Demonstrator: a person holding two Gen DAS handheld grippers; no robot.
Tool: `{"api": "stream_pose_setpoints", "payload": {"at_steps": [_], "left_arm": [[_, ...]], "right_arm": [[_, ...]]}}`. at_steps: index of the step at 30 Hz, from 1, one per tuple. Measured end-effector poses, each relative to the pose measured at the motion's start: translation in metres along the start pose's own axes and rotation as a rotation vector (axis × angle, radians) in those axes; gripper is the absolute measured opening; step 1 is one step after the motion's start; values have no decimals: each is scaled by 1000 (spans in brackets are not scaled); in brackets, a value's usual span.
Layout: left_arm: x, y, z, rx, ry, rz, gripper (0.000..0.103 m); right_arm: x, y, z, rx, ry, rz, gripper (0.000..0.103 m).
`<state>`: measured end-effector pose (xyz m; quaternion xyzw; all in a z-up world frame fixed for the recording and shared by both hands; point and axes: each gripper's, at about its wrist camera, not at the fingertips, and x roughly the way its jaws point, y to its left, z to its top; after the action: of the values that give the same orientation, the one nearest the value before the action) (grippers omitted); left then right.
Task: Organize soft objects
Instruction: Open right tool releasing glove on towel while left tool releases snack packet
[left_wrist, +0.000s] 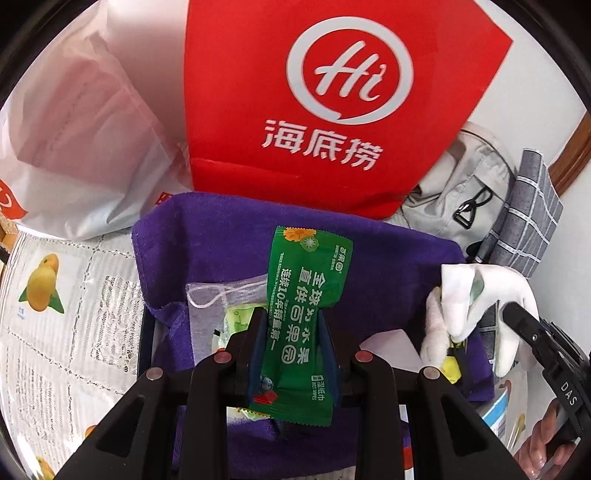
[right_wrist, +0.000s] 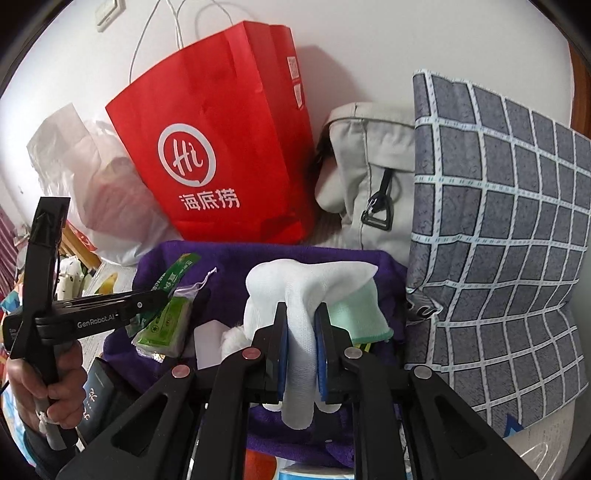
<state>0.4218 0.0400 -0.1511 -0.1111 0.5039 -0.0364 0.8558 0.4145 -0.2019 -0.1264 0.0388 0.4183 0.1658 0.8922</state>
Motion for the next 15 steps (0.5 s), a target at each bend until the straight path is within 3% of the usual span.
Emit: {"api": "stream_pose_setpoints", "payload": {"at_steps": [10,15], "left_arm": [[7,-5,-2,15,11,-19,30],[6,-8,-3,26,6,-19,30]], "right_arm": [[12,5,-5,-25,53,16,15],[11,5,-5,-23,61,48,24]]}}
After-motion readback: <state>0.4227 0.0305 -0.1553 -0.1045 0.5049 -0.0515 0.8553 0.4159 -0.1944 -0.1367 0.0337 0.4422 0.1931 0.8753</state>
